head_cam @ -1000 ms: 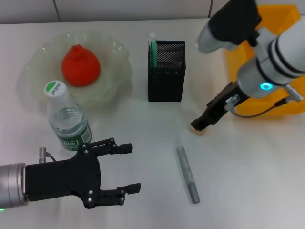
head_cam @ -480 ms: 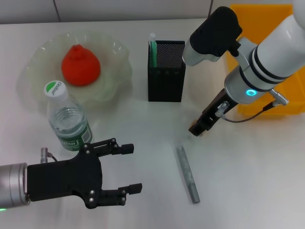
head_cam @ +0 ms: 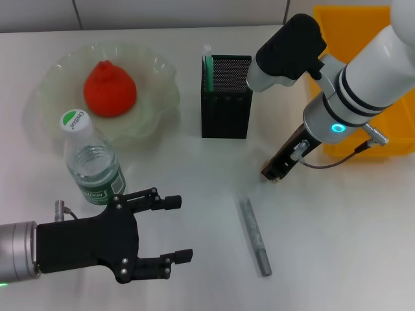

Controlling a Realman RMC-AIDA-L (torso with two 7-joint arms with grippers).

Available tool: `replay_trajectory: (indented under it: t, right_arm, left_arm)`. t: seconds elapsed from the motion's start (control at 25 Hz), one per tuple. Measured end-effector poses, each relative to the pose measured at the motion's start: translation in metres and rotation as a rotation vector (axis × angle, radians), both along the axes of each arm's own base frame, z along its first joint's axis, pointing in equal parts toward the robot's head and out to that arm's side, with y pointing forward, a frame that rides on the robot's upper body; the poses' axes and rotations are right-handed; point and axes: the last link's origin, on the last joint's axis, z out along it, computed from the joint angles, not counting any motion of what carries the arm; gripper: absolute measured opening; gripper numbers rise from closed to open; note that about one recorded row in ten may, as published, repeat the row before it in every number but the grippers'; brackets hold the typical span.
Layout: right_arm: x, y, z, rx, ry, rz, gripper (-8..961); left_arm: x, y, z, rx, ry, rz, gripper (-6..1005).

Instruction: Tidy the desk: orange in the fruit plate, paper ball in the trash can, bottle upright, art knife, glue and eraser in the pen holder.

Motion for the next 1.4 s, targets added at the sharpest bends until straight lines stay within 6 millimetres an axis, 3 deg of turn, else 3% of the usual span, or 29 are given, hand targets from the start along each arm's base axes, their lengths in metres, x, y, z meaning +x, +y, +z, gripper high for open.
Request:
replay_trajectory:
  t: [0.28,0.44,0.72,0.88,1.0,1.24,1.4]
  right_arm:
    - [-0.002,-0.002,-0.001,-0.007,0.014,-0.004,238]
    - [-0.018,-0.008,0.013,-0.006,0.049,0.026,254]
    - [-0.075,-0.020,0.069,0.127,0.180,0.173,281]
    - [-0.093,-0.016,0.087,0.214,0.245,0.239,297]
    - [-0.093,0.000,0.085,0.261,0.271,0.241,309]
    - [-0.082,0.028,0.062,0.247,0.245,0.221,333]
    - [-0.079,0.034,0.055,0.244,0.238,0.220,348]
  left_arm:
    - [-0.001,-0.001,0.001,0.000,0.002,0.002,788]
    - [-0.002,-0.002,0.001,-0.001,0.002,0.005,788]
    - [-0.002,-0.003,0.001,-0.004,0.002,0.005,788]
    - [-0.003,-0.004,0.000,-0.007,0.004,0.006,788]
    - [-0.003,-0.004,0.000,-0.008,0.003,0.006,788]
    - [-0.004,-0.006,0.000,-0.008,0.003,0.011,788]
    - [-0.004,-0.006,0.000,-0.008,0.002,0.012,788]
